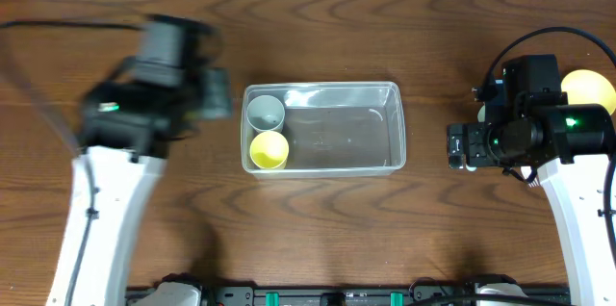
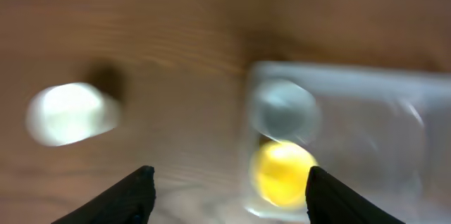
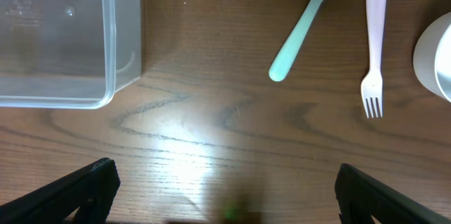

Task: Pack container
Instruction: 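Release the yellow cup and move the left gripper to the white cup, then carry the white cup with the left gripper into the box and release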

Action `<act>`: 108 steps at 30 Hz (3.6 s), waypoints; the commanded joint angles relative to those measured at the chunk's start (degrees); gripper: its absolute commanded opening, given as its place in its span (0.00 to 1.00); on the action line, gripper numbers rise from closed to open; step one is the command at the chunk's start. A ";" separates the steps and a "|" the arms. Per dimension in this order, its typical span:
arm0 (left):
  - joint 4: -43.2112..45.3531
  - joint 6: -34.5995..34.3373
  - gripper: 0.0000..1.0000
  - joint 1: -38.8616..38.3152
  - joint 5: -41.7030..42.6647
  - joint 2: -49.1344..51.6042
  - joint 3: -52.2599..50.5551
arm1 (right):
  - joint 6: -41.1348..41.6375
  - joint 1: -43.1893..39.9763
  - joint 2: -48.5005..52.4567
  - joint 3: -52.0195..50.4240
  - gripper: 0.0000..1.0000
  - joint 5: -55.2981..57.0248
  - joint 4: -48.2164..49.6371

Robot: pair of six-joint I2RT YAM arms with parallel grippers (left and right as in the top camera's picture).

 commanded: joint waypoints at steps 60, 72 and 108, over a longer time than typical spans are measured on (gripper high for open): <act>-1.31 1.33 0.06 0.72 7.30 6.32 1.77 | 1.95 -5.27 0.13 0.90 0.99 0.17 2.67; 3.17 1.55 0.06 -23.39 7.28 16.06 9.20 | 1.95 -5.29 0.13 0.90 0.99 0.17 2.45; 8.00 6.49 0.21 -19.50 7.08 39.85 9.18 | 1.95 -5.29 0.13 0.90 0.99 0.20 1.81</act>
